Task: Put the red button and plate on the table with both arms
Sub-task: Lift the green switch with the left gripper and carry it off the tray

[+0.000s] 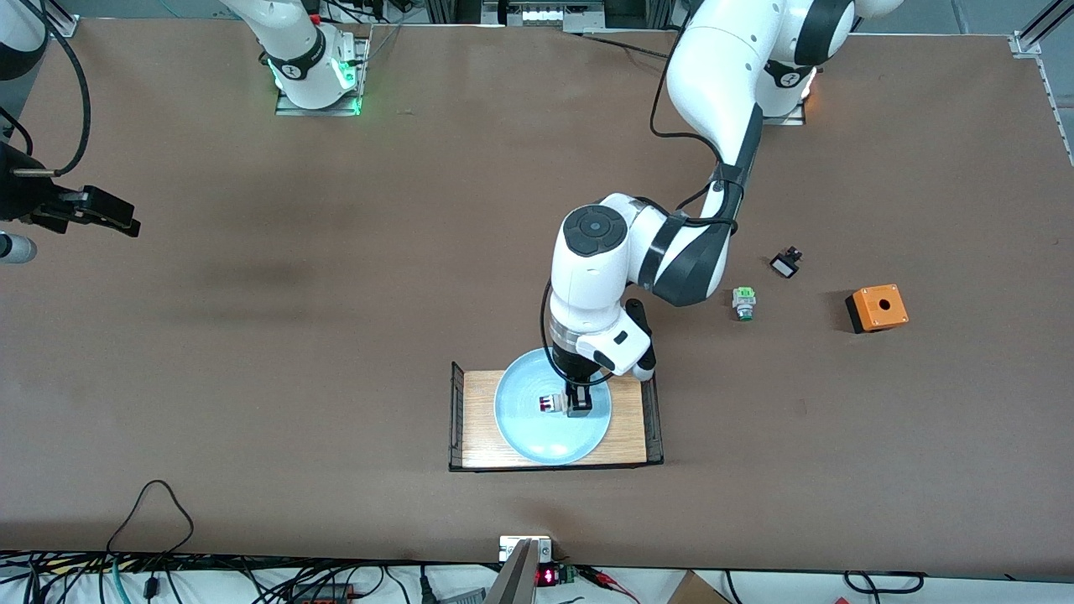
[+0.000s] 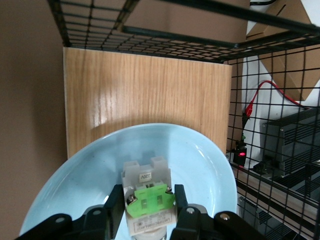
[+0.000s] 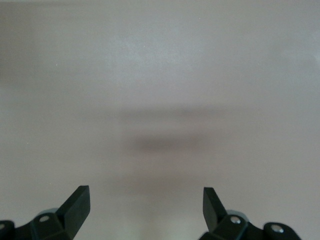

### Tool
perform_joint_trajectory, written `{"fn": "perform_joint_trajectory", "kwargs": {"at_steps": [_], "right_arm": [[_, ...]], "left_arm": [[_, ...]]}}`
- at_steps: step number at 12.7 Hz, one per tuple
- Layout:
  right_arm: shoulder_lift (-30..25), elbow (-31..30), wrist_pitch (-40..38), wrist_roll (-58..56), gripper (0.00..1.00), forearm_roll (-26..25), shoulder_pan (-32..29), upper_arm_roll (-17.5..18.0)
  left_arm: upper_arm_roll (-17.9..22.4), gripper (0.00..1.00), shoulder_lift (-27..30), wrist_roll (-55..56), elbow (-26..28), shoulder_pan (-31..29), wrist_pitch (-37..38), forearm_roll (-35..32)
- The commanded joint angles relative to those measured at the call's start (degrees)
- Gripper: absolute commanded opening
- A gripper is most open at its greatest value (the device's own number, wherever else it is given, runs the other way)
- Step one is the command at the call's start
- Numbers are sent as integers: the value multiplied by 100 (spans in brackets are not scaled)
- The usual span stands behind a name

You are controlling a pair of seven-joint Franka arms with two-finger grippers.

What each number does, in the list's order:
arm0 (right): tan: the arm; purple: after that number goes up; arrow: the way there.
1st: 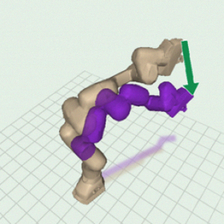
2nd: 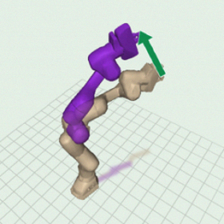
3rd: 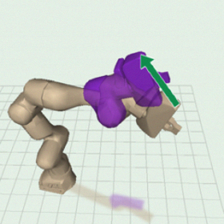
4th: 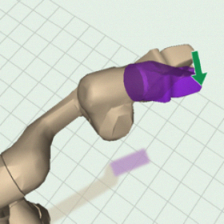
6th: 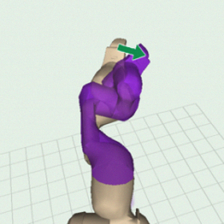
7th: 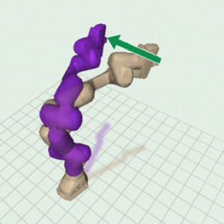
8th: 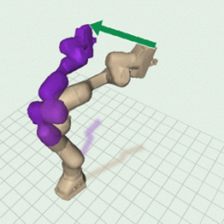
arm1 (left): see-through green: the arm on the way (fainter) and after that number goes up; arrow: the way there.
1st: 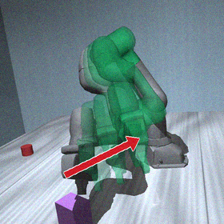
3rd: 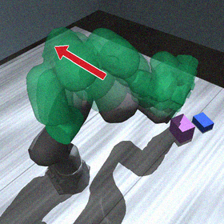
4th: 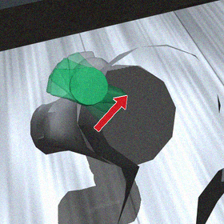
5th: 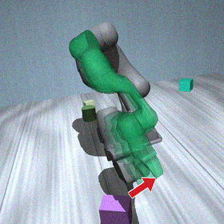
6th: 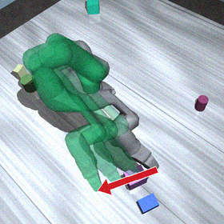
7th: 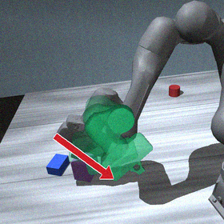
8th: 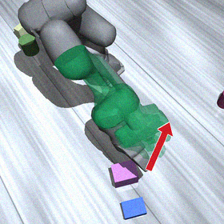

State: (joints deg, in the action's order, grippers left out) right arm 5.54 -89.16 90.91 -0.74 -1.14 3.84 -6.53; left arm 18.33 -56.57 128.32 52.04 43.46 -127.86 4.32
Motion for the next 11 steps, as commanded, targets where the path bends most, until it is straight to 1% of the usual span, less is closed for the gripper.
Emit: {"fn": "perform_joint_trajectory", "kwargs": {"at_steps": [1,3,5,8,9,11], "right_arm": [[8,48,-73,-41,100,0,-23,2],[17,48,-73,-41,100,0,-23,2],[9,30,-73,-41,100,0,-23,2],[44,39,-73,-14,100,0,-14,2],[52,39,-73,-14,100,9,-32,2],[61,30,-73,-14,100,0,3,11]], "left_arm": [[101,0,163,-201,-132,-4,76,-142],[83,0,409,-788,-132,-31,383,-124],[48,0,734,-1788,-106,-162,603,103],[74,0,1209,-3580,-71,-610,1112,1208],[74,0,1341,-4169,-62,-829,1497,1499],[74,0,1491,-5172,-45,-1163,2140,1703]]}}
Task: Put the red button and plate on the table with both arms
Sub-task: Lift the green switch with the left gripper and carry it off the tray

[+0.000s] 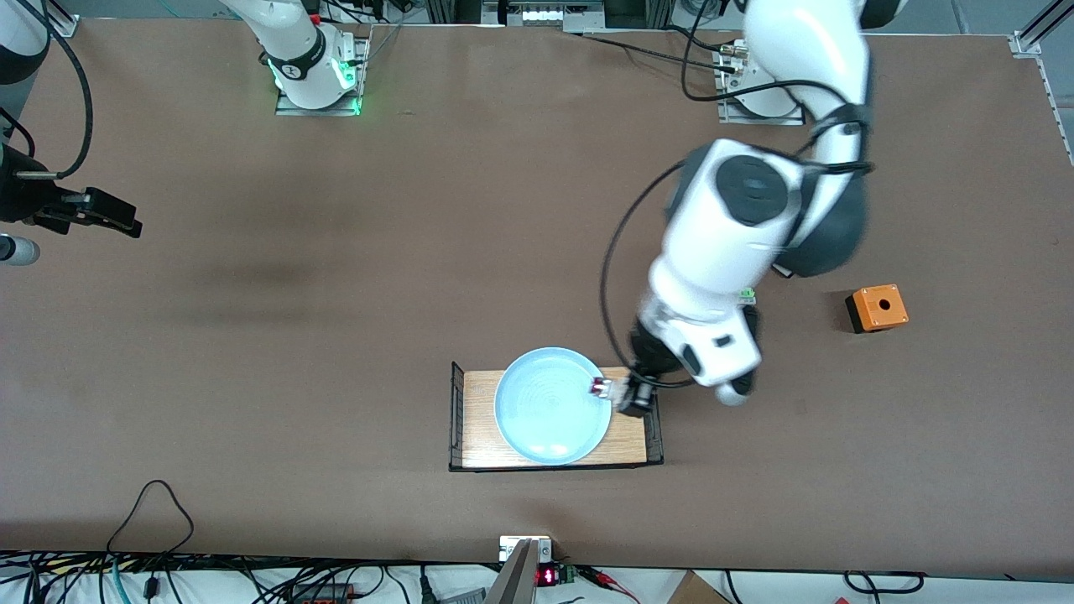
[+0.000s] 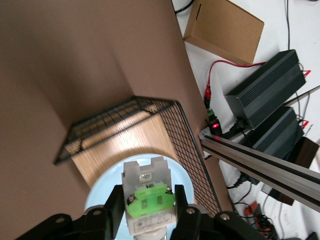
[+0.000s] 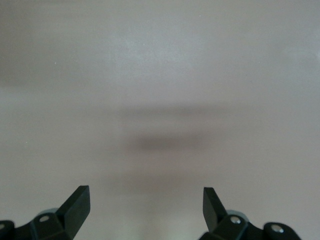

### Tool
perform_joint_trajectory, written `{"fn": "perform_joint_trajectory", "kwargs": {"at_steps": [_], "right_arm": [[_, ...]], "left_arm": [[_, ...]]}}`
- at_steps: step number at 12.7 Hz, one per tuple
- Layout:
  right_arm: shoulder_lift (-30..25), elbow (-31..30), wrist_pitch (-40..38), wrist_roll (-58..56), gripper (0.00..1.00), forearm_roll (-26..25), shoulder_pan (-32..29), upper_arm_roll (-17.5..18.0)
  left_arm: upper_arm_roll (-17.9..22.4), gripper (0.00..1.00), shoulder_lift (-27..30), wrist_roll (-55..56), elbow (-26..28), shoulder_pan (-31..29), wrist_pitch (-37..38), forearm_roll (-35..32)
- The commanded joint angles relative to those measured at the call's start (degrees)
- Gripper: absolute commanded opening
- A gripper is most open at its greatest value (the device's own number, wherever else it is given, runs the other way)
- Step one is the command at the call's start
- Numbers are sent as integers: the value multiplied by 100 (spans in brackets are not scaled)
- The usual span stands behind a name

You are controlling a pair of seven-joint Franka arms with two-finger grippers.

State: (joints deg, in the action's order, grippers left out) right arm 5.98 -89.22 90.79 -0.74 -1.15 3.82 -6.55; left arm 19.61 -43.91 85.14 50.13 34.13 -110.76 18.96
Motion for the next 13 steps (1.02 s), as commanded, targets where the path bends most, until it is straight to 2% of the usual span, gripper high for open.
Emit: {"fn": "perform_joint_trajectory", "kwargs": {"at_steps": [1,3,7,9,11,13], "right_arm": [[26,36,-61,-14,100,1,5,4],[52,19,-61,3,100,70,-4,13],[87,1,-174,21,100,88,188,39],[228,28,-202,737,100,123,451,48],[324,45,-123,1756,100,508,881,48],[456,63,52,2601,100,685,1312,48]], "left_arm": [[-53,0,234,-1276,155,-405,589,240],[-53,0,312,-2085,320,-721,897,362],[-36,0,629,-4070,1225,-1135,1171,363],[-18,0,621,-4836,1498,-1329,1136,310],[-18,0,603,-5793,1762,-1601,1092,284],[-9,0,577,-6725,2017,-1838,1048,275]]}}
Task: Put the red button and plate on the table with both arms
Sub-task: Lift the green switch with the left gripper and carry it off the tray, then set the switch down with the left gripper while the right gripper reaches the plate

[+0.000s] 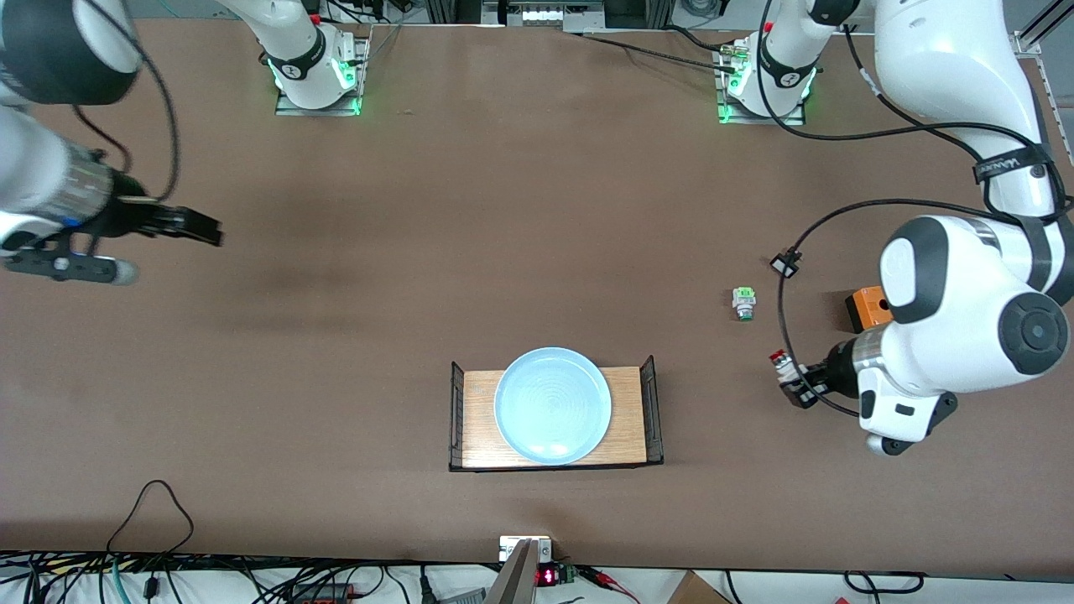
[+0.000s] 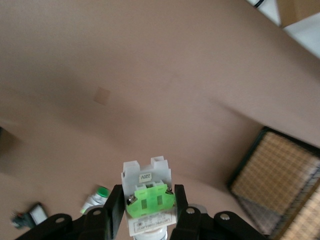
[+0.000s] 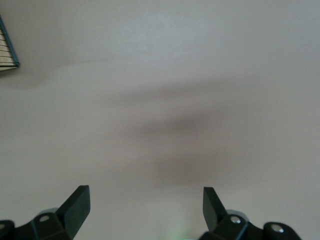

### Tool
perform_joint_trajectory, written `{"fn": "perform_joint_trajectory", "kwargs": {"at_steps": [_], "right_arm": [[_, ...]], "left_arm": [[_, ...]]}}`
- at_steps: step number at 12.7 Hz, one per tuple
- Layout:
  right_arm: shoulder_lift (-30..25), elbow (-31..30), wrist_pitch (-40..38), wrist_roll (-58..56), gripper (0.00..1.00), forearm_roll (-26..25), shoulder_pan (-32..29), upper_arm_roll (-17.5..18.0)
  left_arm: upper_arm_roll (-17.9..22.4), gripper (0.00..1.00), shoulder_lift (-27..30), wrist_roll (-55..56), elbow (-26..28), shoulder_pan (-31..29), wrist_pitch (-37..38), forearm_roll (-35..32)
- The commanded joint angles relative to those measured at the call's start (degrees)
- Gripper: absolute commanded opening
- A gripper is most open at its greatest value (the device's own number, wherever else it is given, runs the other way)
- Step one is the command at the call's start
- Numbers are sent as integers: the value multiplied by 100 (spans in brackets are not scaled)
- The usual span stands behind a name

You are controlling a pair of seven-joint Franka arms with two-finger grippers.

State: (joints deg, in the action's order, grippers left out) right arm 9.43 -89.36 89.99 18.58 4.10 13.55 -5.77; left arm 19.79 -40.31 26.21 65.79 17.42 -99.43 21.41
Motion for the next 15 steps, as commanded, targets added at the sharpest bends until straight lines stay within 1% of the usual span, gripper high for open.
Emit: {"fn": "perform_joint_trajectory", "kwargs": {"at_steps": [1,3,5,7,8,9,11,13,15], "right_arm": [[182,76,368,943,100,214,515,-29],[418,85,851,1479,100,450,954,-29],[709,190,1282,2120,100,486,1298,-29],[894,243,1722,2955,100,495,1614,-29],[964,243,1898,3237,100,548,1729,-29],[1095,243,2230,3675,100,705,1895,-29],[1263,243,2706,4291,100,768,2098,-29],[1456,261,3241,4863,100,759,2266,-29],[1693,322,3874,5530,100,768,2406,-29]], "left_arm": [[-28,0,217,-1184,635,-256,-224,29],[-37,0,217,-1835,1083,-397,-628,29],[-37,0,217,-2573,1662,-520,-1320,47],[-54,0,191,-3241,2111,-669,-1928,117],[-72,0,173,-3593,2227,-766,-2105,126],[-81,0,77,-4109,2358,-810,-2263,309],[-81,0,6,-4675,2639,-819,-2711,573],[-89,1,-90,-4861,2825,-811,-3081,723],[-160,3,-152,-4906,2887,-811,-3169,724]]}}
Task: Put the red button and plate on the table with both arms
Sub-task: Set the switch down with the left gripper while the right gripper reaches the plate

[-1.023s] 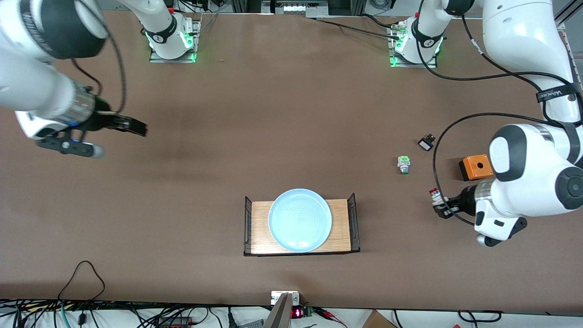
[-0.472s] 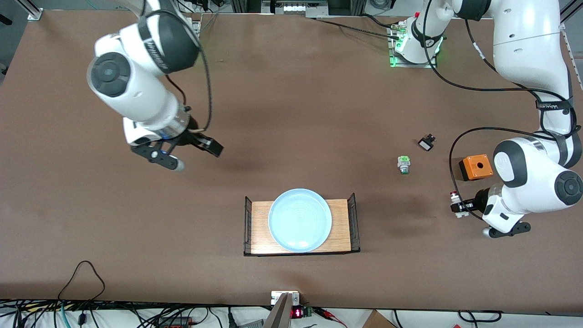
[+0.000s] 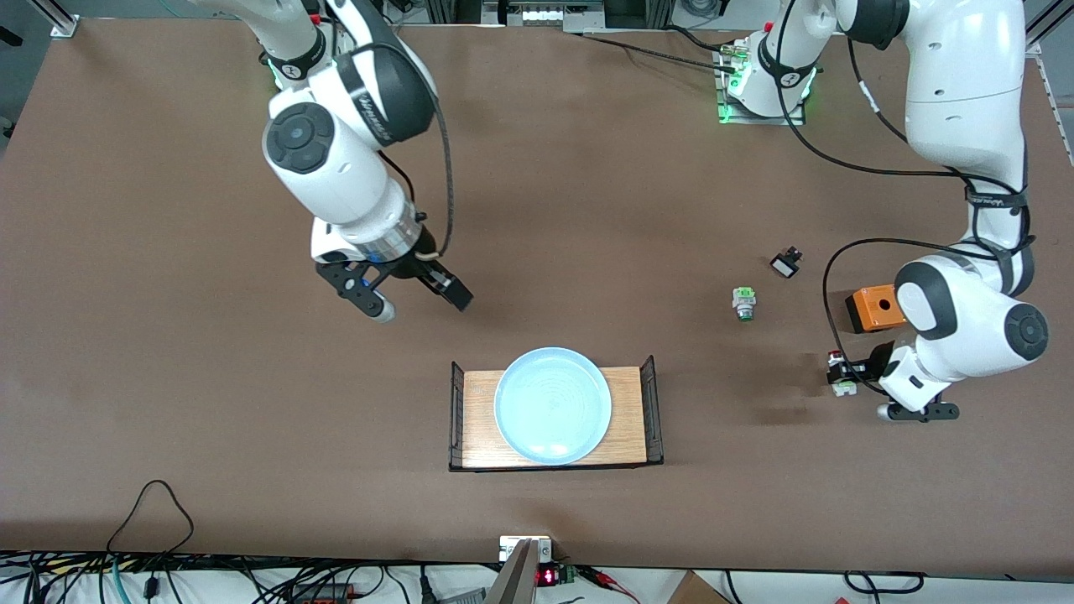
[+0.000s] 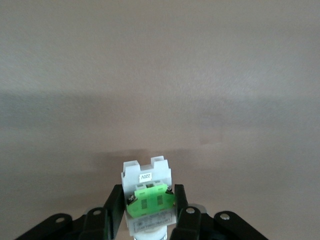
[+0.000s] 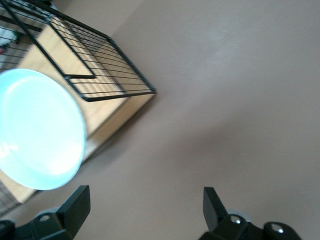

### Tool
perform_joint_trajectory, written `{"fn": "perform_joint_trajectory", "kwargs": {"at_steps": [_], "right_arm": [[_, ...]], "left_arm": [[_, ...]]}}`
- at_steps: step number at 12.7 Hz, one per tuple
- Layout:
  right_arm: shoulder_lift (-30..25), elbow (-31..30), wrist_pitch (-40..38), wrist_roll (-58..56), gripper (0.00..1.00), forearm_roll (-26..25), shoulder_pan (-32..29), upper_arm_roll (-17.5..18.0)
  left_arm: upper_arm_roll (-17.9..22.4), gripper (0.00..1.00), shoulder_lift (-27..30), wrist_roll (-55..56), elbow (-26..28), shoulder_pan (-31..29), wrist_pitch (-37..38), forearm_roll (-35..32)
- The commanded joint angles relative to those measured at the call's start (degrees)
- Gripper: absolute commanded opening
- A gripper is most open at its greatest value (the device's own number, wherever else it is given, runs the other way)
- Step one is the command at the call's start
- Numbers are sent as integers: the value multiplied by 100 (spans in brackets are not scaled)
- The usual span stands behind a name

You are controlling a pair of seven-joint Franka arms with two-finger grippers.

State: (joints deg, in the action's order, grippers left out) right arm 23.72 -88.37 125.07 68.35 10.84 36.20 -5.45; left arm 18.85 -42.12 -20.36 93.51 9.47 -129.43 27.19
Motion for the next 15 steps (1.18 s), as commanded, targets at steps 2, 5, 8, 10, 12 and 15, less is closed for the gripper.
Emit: {"fn": "perform_joint_trajectory", "kwargs": {"at_steps": [2,5,8,10,12,15], "right_arm": [[475,303,720,1134,100,94,246,-61],[721,303,1334,1540,100,94,282,-61],[985,312,1897,1593,100,94,282,35],[1186,312,2300,1619,100,94,282,44],[1345,303,2531,1742,100,94,282,62],[1495,312,2549,1813,100,85,334,71]], "left_arm": [[-75,10,-59,-250,115,-15,-223,242],[-75,36,-86,-250,106,11,-275,260],[-66,80,-60,-189,10,20,-241,260],[-48,100,80,-135,-165,46,-162,234],[13,100,264,-135,-254,46,206,138],[110,100,642,495,-307,73,760,-666]]}}
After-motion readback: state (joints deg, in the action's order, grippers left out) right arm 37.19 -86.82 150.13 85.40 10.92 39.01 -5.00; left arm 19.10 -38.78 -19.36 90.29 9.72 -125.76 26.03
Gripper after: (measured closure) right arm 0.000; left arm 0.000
